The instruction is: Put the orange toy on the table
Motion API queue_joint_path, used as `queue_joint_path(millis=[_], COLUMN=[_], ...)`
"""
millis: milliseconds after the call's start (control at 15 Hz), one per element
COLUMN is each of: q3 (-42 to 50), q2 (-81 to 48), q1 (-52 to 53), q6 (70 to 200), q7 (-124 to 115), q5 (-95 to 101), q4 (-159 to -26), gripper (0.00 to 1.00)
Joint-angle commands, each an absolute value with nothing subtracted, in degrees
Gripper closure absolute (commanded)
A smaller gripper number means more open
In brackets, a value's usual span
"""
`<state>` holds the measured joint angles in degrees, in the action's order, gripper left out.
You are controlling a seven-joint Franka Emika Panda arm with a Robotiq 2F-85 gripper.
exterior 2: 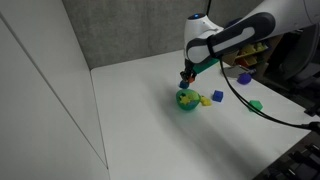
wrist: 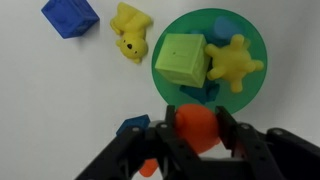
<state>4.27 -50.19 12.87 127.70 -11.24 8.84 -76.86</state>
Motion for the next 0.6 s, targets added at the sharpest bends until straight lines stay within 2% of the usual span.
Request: queue_joint_path(millis=[0, 533], q3=[3.6, 0.1], q2=[-45.05, -38.36], q1=[9.92, -0.14], q6=[125.56, 116.65], q7=[-10.45, -1.13], q5=[7.97, 0.01], q4=[-81.5, -92.1], gripper=[0.81, 0.81])
